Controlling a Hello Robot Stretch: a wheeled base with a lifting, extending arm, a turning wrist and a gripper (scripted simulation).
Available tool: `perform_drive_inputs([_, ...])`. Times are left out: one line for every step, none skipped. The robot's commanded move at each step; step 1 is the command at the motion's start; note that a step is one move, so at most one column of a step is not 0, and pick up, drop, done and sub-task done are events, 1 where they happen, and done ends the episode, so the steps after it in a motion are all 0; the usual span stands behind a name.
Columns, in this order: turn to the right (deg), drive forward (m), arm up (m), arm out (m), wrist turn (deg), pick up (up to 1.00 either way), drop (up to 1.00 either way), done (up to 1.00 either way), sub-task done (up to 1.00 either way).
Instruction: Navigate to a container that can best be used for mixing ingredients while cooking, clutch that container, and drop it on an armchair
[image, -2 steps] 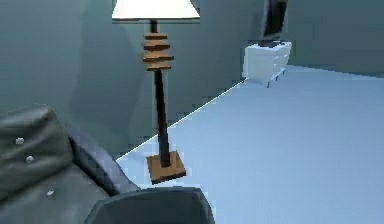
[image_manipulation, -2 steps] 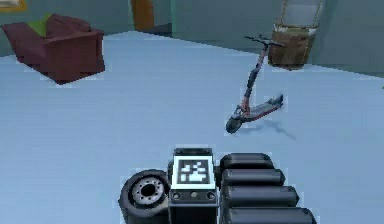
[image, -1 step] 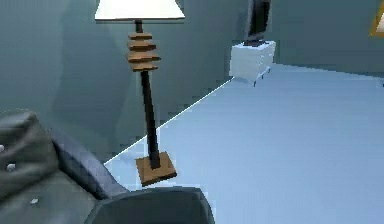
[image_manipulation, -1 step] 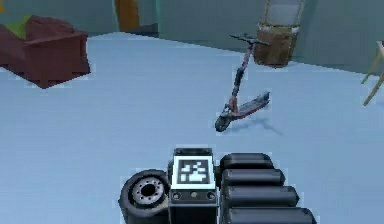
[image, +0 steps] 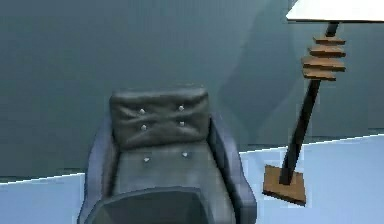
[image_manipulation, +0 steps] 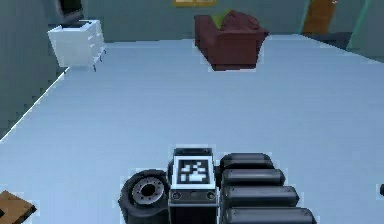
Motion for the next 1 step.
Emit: perform_drive_inputs([-45.0, 0.0, 0.0, 0.0, 0.0, 0.0, 0.0, 0.0, 0.0])
